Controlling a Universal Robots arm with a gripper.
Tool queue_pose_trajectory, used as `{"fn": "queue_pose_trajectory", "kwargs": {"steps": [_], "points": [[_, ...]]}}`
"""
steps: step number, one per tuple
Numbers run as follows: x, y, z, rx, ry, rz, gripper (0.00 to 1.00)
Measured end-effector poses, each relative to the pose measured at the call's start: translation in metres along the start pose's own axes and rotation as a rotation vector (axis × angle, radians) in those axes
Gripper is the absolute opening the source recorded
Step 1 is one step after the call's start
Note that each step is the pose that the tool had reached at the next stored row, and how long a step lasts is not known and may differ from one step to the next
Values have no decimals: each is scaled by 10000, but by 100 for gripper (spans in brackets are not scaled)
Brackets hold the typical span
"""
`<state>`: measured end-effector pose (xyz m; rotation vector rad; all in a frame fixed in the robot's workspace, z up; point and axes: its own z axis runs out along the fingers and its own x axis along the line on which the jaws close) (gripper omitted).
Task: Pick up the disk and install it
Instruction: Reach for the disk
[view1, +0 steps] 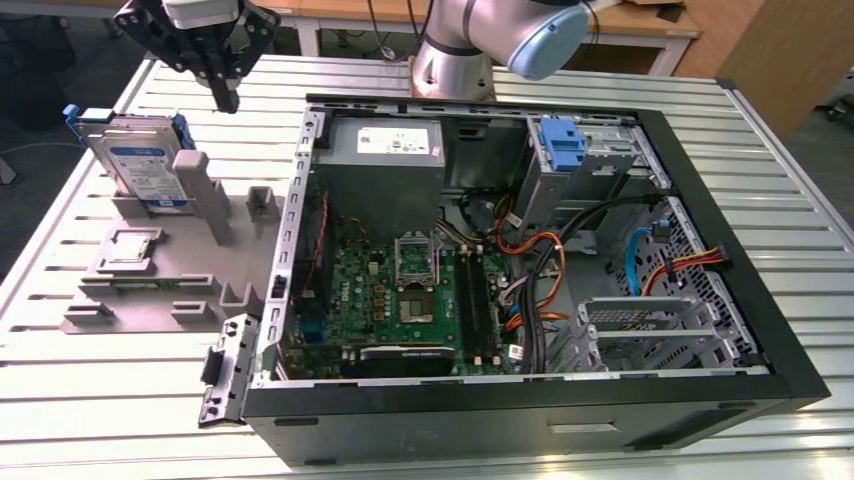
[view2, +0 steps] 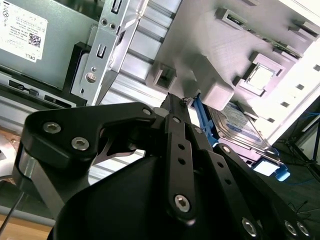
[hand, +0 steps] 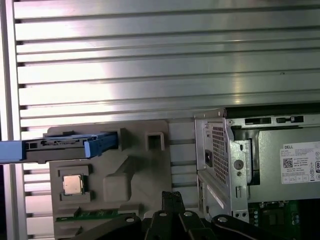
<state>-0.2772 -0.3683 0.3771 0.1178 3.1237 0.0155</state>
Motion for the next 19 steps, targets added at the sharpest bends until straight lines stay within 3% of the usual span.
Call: {"fn": "queue_pose_trajectory", "kwargs": {"steps": [19], "points": [[58, -4, 1, 0, 4, 0, 10]]}}
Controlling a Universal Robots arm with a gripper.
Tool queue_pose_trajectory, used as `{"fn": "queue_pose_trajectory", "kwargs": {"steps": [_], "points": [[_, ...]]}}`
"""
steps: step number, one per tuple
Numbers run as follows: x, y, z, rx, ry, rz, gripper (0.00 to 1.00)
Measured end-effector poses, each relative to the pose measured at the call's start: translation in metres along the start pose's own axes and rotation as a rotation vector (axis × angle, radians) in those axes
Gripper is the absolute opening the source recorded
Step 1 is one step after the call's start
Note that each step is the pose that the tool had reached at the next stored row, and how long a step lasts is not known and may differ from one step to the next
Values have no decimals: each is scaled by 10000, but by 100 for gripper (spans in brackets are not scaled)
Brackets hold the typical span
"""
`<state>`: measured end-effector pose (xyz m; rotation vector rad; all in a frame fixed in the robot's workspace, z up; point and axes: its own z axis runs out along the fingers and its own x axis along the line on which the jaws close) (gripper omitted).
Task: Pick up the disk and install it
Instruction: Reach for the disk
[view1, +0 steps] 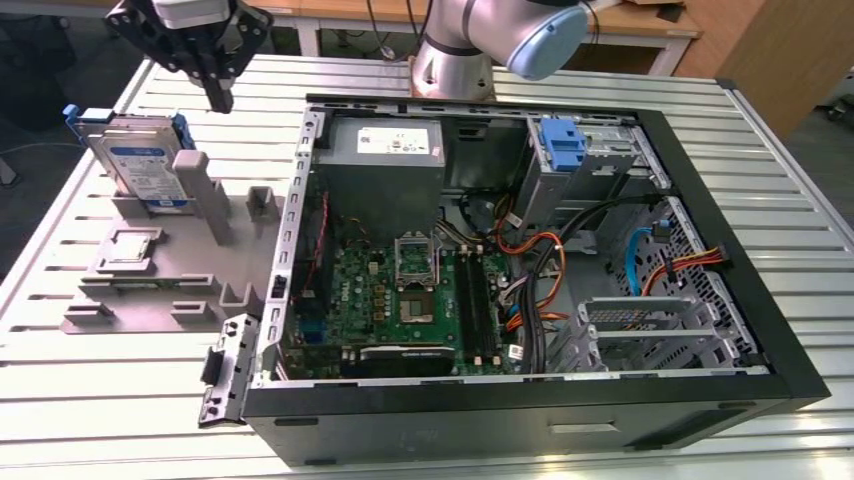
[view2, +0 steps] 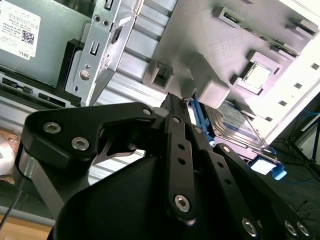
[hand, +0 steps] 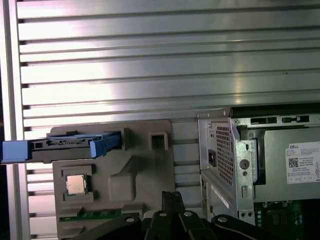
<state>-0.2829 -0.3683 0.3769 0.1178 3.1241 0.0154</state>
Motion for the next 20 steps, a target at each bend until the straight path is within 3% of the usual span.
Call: {"fn": "queue_pose_trajectory", "kwargs": {"steps": [20], "points": [[117, -7, 6, 1, 1, 1, 10]]}}
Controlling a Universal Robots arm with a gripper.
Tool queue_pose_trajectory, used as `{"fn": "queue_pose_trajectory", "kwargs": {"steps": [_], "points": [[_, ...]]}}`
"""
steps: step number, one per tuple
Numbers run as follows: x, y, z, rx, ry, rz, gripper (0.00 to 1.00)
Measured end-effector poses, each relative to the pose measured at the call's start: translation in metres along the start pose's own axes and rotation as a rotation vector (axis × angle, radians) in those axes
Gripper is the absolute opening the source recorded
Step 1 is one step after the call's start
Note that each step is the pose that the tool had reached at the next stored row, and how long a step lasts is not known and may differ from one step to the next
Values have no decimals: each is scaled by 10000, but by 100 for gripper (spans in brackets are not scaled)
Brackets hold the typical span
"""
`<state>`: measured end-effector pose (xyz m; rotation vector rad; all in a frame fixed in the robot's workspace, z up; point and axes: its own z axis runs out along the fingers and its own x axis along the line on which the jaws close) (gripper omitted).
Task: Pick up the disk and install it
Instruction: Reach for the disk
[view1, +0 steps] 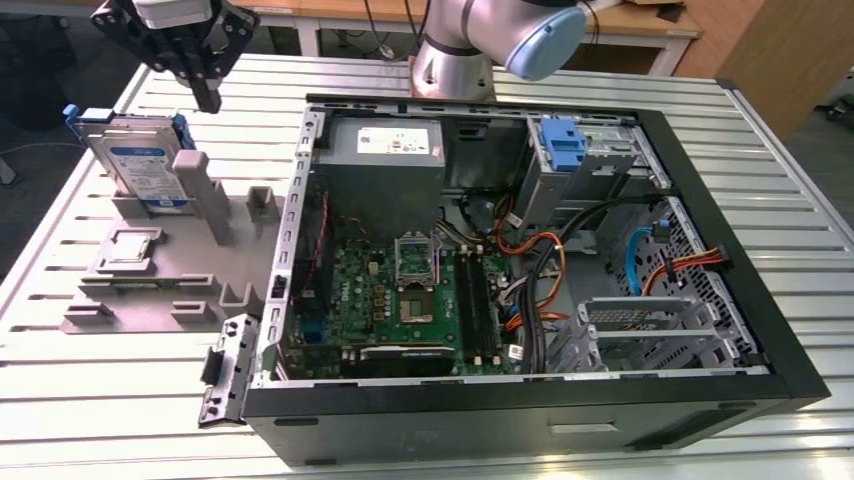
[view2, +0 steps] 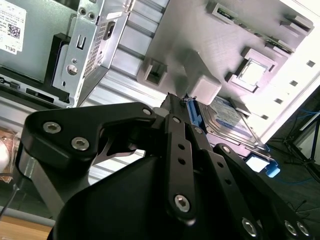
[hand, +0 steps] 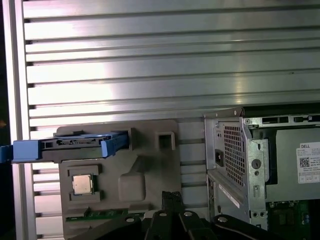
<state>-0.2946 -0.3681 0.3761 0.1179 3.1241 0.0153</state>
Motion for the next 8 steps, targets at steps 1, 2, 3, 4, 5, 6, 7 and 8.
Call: {"fn": "queue_pose_trajectory", "kwargs": {"steps": [1, 2, 3, 4, 5, 6, 7, 8], "points": [[8, 0, 1, 0, 0, 0, 10], [15, -1, 1, -1, -1, 0, 10], [23, -2, 2, -1, 0, 0, 10], [31, -2, 2, 0, 1, 0, 10], [38, -3, 3, 0, 0, 0, 10], [45, -3, 3, -1, 0, 0, 10], [51, -3, 5, -2, -1, 0, 10], [57, -2, 5, -1, 1, 0, 10]]}}
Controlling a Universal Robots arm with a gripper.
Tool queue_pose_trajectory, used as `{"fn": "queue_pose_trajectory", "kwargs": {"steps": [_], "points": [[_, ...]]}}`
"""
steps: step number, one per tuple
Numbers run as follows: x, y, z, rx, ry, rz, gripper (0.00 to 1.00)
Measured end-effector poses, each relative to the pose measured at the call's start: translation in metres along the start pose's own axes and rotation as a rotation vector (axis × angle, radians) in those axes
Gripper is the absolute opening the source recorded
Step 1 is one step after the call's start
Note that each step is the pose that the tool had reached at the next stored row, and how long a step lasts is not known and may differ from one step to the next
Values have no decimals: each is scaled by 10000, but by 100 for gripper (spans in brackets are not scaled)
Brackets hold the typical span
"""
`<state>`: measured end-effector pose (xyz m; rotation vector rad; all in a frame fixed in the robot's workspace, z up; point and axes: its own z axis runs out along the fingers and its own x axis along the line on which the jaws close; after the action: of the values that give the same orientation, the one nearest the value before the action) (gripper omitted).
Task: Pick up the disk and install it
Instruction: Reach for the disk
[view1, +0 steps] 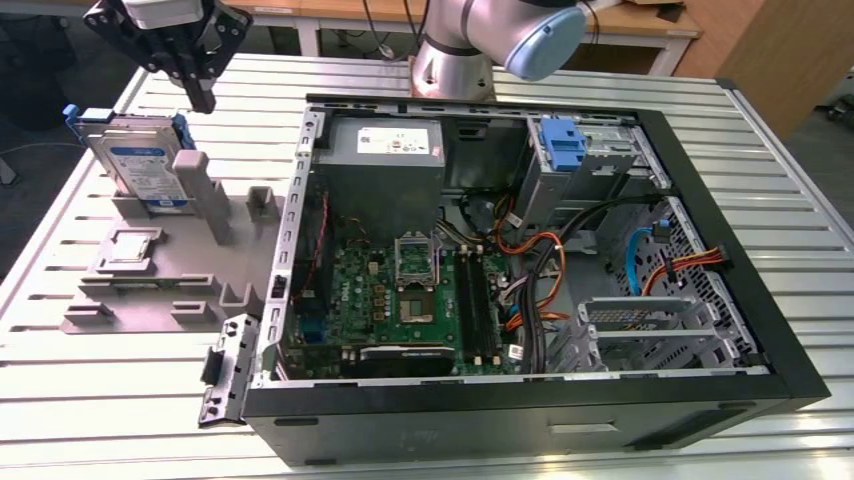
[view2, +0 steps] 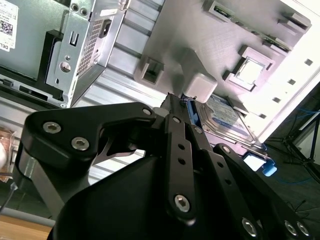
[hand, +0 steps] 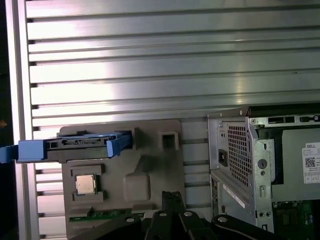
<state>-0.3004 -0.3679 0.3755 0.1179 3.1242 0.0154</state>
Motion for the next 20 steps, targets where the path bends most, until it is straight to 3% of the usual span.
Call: {"fn": "queue_pose_trajectory", "kwargs": {"steps": [20], "points": [[127, -6, 12, 0, 0, 0, 10]]}}
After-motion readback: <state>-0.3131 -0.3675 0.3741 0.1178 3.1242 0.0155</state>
